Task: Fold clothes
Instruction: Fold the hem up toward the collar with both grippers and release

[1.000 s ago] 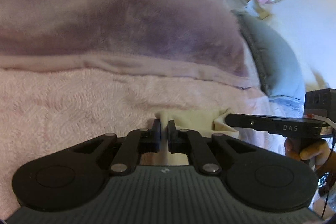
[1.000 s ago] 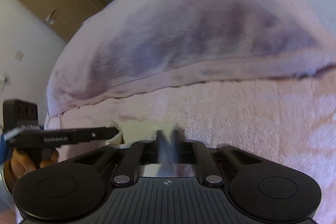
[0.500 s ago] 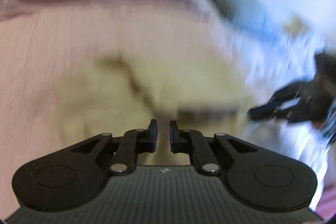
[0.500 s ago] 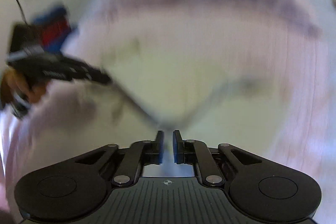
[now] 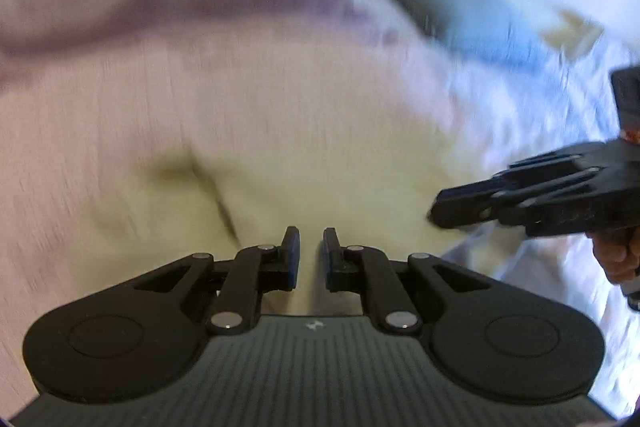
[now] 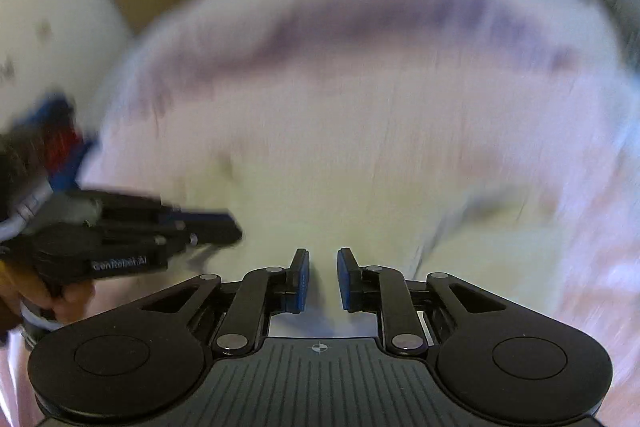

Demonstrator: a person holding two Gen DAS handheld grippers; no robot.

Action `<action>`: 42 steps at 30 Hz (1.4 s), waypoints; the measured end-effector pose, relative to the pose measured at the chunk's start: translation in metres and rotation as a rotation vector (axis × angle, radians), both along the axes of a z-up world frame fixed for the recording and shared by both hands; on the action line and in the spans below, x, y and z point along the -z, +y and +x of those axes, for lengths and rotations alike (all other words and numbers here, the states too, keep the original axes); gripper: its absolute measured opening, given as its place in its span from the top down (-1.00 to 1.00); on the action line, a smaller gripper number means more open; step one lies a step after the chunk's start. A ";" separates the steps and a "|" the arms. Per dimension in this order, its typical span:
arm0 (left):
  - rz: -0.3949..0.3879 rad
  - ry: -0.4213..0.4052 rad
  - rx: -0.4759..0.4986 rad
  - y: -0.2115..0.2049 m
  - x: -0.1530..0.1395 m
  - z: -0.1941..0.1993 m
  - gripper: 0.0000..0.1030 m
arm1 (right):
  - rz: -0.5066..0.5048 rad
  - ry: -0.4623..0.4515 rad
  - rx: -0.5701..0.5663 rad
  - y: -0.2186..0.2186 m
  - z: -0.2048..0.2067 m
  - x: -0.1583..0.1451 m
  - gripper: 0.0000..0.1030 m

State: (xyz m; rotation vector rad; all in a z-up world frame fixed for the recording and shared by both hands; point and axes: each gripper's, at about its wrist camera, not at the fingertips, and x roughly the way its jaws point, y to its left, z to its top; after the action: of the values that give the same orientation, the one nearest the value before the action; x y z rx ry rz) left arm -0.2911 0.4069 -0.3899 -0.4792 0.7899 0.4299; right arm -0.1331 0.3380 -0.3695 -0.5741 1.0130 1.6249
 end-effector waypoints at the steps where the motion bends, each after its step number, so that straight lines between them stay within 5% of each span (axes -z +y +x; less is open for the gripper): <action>1: -0.002 0.008 -0.006 -0.007 0.005 -0.004 0.86 | -0.036 -0.052 -0.016 -0.002 -0.005 0.013 0.65; 6: 0.018 -0.062 -0.117 -0.019 -0.014 -0.037 0.85 | 0.070 -0.151 -0.013 -0.025 -0.017 -0.013 0.64; 8: -0.012 -0.025 -0.138 -0.019 -0.007 -0.036 0.85 | 0.111 -0.144 -0.002 -0.033 -0.024 -0.013 0.63; 12: -0.003 0.028 -0.153 -0.025 -0.003 -0.028 0.82 | 0.008 -0.196 -0.015 -0.032 -0.037 0.012 0.62; 17: -0.016 0.008 -0.200 -0.056 -0.028 -0.054 0.81 | 0.051 -0.166 0.058 -0.076 -0.044 -0.019 0.60; 27: -0.037 0.139 -0.239 -0.209 -0.020 -0.164 0.81 | -0.156 -0.294 0.118 -0.253 -0.049 -0.001 0.56; 36: 0.022 0.263 -0.343 -0.339 -0.041 -0.224 0.82 | -0.278 -0.234 0.133 -0.390 -0.034 0.006 0.56; 42: 0.102 0.179 -0.434 -0.359 -0.083 -0.212 0.70 | -0.039 -0.202 0.143 -0.393 -0.026 -0.047 0.56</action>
State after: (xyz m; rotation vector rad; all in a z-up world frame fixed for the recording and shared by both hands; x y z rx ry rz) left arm -0.5030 0.0478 -0.3069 -0.5214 0.8317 0.9219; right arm -0.1590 -0.0552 -0.3224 -0.6635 0.9162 1.3940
